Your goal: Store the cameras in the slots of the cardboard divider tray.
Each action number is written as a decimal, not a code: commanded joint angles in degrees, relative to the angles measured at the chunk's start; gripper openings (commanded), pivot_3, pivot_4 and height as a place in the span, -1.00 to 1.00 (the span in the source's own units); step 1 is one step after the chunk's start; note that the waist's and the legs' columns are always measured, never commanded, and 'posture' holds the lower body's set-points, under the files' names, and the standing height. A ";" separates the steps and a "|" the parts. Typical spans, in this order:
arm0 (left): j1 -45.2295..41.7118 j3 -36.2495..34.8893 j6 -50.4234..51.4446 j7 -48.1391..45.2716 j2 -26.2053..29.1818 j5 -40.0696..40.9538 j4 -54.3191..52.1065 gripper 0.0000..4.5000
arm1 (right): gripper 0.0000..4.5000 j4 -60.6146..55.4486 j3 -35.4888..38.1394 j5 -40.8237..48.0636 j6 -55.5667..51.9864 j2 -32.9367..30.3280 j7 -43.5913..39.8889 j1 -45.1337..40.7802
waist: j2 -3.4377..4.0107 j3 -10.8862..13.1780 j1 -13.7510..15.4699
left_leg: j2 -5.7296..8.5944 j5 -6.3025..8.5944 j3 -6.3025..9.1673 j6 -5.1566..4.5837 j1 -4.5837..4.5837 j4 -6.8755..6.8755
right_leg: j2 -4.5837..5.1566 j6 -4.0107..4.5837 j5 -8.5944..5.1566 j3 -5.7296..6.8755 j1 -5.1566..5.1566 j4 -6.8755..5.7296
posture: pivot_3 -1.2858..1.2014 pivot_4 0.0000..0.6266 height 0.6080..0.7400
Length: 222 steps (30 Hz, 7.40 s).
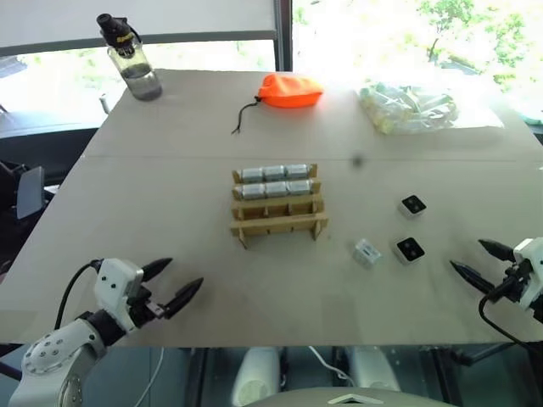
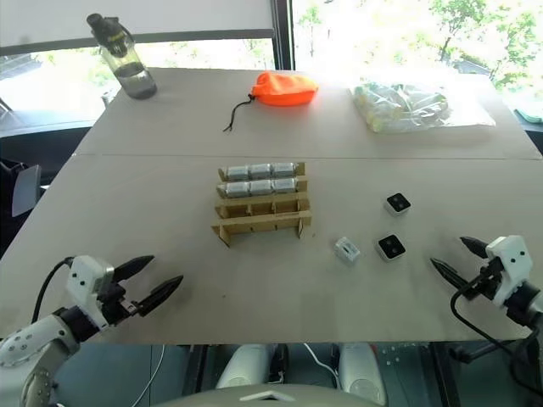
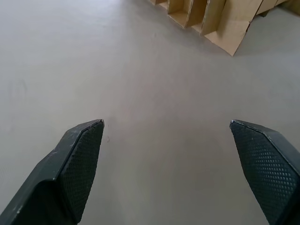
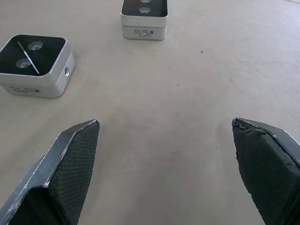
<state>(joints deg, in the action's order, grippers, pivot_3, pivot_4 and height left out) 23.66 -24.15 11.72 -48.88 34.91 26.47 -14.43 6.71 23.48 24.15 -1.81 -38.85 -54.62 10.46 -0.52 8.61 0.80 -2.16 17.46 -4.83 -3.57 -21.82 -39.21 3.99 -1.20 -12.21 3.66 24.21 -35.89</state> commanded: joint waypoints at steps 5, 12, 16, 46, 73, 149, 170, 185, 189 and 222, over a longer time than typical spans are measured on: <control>-0.33 -0.98 -1.46 -1.19 0.70 0.26 0.17 1.00 | 0.99 -2.51 1.04 0.73 -0.16 -0.41 0.26 0.63 | 0.00 0.00 0.00 | 0.00 0.00 -0.02 0.00 -0.01 0.00 | -0.02 0.00 0.00 0.00 0.00 0.00 | 0.03 -0.52 1.00; -0.57 -2.04 -6.80 -13.04 4.14 5.32 -2.77 1.00 | 0.99 -10.88 0.62 5.01 -3.73 -0.70 -3.88 6.40 | 0.00 0.00 0.05 | -0.01 0.00 0.02 0.00 -0.01 0.00 | 0.02 0.00 0.00 0.02 0.00 0.00 | 0.03 -0.52 1.00; -1.65 -2.82 -4.59 -18.81 8.05 11.02 -6.16 1.00 | 0.99 -17.90 0.35 7.08 -6.69 -1.07 -3.98 8.45 | 0.02 0.01 0.00 | -0.03 0.00 0.01 0.00 -0.01 0.00 | 0.05 0.00 -0.01 0.02 0.01 0.00 | 0.03 -0.52 1.00; -11.49 -5.49 4.23 -31.70 22.18 17.66 -13.31 1.00 | 0.99 -41.66 -23.72 -2.12 -21.82 10.29 21.25 3.97 | 0.05 0.10 -0.09 | -0.03 -0.19 -0.15 0.36 0.01 0.00 | -0.31 -0.23 -0.13 -0.11 0.04 -0.01 | 0.03 -0.52 1.00; -5.03 -17.70 11.91 -22.33 17.82 19.57 -12.87 1.00 | -0.72 -14.61 -42.27 -6.26 -16.32 7.53 -9.69 -46.28 | -0.05 0.34 -1.66 | -0.08 -0.22 0.00 0.37 -0.08 -0.02 | -0.45 0.01 0.03 -0.04 0.12 -0.05 | 0.03 -0.52 1.00; 7.24 -27.45 10.81 -18.10 9.31 19.58 -16.77 1.00 | 0.77 39.52 -35.28 -19.85 10.45 36.75 -26.48 -75.46 | 0.10 0.44 -3.13 | -0.03 -0.35 0.16 0.78 -0.40 0.00 | 0.10 0.08 0.05 0.15 0.56 -0.49 | 0.03 -0.52 1.00; -21.27 0.26 10.49 -27.61 20.26 17.60 -6.75 1.00 | 0.77 -43.45 -12.18 -8.61 -38.70 4.50 3.64 -13.57 | 0.06 0.37 -1.22 | 0.02 -0.40 0.39 0.84 -0.44 -0.04 | -0.39 0.03 0.02 0.26 0.47 -0.48 | 0.03 -0.52 1.00; -38.75 12.97 6.13 -38.17 19.69 12.04 7.56 1.00 | 0.77 -45.85 -12.17 -11.52 -32.67 13.04 20.86 4.97 | -0.03 0.36 -1.52 | -0.04 -0.40 -0.07 0.84 -0.15 -0.01 | -0.57 -0.18 -0.10 -0.23 0.47 -0.60 | 0.03 -0.52 1.00; -38.44 12.60 6.11 -38.44 19.69 12.21 7.51 1.00 | 0.77 -42.48 -13.12 -11.10 -31.17 13.10 21.50 3.61 | -0.08 0.35 -1.48 | -0.06 -0.40 -0.17 0.83 -0.06 -0.02 | -0.58 -0.20 -0.12 -0.34 0.46 -0.63 | 0.03 -0.52 1.00; -48.36 17.30 18.21 -27.53 10.67 15.85 7.39 1.00 | -0.16 -28.96 -35.86 -26.16 -3.85 0.59 11.10 -28.60 | -0.26 0.37 -1.41 | 0.02 -0.41 -0.14 0.81 -0.05 -0.11 | -0.76 -0.10 -0.05 -0.38 0.48 -0.76 | 0.03 -0.52 1.00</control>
<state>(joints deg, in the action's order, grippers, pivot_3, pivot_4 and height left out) -23.35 -7.46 28.69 -77.52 45.43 42.82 -7.52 -23.70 -10.73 1.29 -12.16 -37.46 -42.57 -16.47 -0.78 8.98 -0.60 -2.15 17.05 -4.97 -2.75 -21.89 -39.31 3.21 -1.19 -12.20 3.27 24.71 -36.65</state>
